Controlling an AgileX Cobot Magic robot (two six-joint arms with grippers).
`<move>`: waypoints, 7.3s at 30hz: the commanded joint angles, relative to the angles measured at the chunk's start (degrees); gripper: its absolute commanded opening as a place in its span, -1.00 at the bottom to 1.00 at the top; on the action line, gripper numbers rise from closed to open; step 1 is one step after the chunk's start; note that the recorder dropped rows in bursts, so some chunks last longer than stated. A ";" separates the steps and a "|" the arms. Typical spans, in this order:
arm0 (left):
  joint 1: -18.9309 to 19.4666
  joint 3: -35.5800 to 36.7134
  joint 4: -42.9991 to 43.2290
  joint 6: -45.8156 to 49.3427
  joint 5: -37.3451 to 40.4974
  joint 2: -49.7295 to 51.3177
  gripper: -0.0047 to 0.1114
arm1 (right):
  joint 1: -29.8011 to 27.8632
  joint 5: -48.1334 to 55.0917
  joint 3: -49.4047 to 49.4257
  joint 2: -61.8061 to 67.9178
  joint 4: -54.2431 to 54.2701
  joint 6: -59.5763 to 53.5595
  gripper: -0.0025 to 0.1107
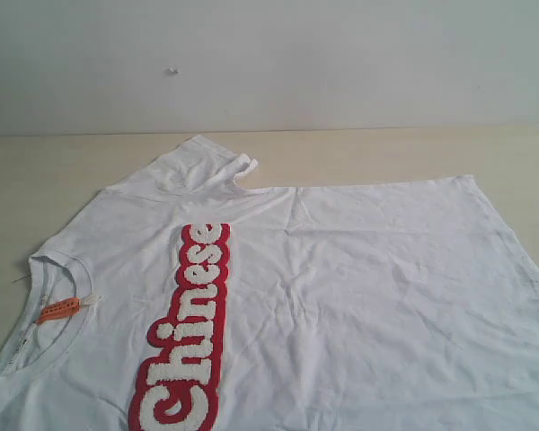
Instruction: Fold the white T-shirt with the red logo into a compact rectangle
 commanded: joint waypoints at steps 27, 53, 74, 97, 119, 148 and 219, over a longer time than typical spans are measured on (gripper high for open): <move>-0.35 -16.37 8.65 -40.67 -48.01 11.35 -0.92 | -0.28 -41.81 -15.45 2.46 -1.32 23.92 -0.96; -3.85 -69.63 -26.67 21.23 19.17 78.51 -0.92 | -0.28 20.45 -74.40 67.65 0.51 -0.61 -0.96; -10.37 -57.12 -25.87 76.55 37.12 90.12 -0.84 | -0.28 50.62 -67.82 83.46 14.95 -60.00 -0.18; -10.37 -47.69 -13.67 83.93 16.31 97.21 0.31 | -0.28 28.39 -49.87 83.59 9.80 -81.50 0.28; -10.17 -47.69 -13.17 86.63 10.33 98.52 0.31 | -0.58 22.59 -57.24 94.14 8.77 -82.13 0.36; -10.17 -47.04 -12.50 88.02 8.09 103.15 0.31 | -5.99 23.50 -59.74 105.36 5.24 -85.79 0.90; -10.04 -47.15 -9.74 87.59 1.85 109.44 0.31 | -9.26 23.69 -63.42 115.35 8.77 -88.81 0.90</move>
